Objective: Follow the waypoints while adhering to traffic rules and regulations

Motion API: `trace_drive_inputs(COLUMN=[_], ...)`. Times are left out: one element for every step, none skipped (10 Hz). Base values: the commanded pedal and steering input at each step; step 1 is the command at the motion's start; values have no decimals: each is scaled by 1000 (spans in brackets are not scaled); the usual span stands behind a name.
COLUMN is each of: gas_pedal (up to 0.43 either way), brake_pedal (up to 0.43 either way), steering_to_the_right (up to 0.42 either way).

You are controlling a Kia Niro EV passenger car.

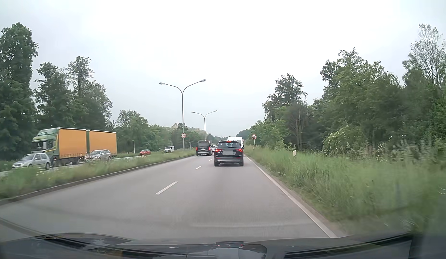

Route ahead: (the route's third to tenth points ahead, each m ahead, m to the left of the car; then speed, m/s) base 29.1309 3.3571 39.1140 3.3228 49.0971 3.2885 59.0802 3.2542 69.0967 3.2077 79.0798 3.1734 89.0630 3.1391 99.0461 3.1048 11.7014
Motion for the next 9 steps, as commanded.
trace_drive_inputs(gas_pedal=[118,118,118,138,138,138,138,130,98], brake_pedal=[0,0,0,0,0,0,0,0,0], steering_to_the_right=[-2,-1,-1,-1,-1,-1,-1,-1,-1])
